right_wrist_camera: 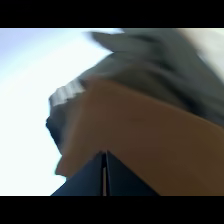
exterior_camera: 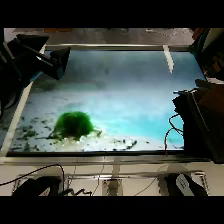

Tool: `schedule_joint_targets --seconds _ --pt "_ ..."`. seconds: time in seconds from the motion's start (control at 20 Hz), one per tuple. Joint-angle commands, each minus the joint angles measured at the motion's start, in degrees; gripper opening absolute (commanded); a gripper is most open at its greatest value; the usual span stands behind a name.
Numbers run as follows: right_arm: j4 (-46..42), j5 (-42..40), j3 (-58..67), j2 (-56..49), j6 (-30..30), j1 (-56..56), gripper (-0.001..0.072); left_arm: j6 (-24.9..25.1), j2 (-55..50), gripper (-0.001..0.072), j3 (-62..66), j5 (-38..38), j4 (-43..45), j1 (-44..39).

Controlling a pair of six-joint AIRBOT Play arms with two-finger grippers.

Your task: Fold the clothes and pants, and hang the long-sleeved shirts on hangers.

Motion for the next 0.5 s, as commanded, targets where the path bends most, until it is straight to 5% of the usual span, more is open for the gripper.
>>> schedule_joint_targets --seconds 0.0,0.45 --pt "-3.4 -1.9 -0.4 -0.7 -3.5 13.5 0.0022 0.0 0.0 0.0699 0.0 0.0 0.0 0.0" --pt "-9.1 -1.3 -0.4 -7.4 -3.2 23.8 0.0022 0.0 0.0 0.07 0.0 0.0 0.0 0.0"
